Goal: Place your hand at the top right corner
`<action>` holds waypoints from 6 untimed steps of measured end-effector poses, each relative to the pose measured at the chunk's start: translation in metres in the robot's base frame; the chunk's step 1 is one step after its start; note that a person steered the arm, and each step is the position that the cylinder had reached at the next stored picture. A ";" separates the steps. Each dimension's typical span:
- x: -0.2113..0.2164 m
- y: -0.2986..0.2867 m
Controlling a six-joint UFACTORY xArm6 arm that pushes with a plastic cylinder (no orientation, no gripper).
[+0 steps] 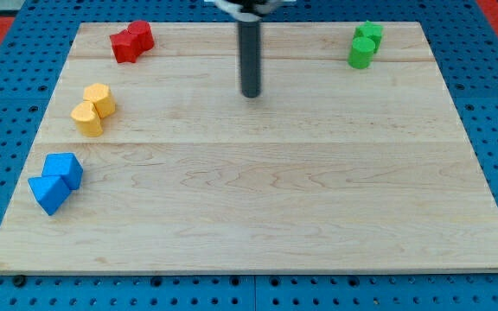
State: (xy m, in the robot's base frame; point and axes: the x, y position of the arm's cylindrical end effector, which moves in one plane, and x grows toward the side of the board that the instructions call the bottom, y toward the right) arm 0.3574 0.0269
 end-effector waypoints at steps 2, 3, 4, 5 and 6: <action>0.031 0.152; 0.031 0.252; 0.031 0.318; -0.011 0.318; -0.071 0.314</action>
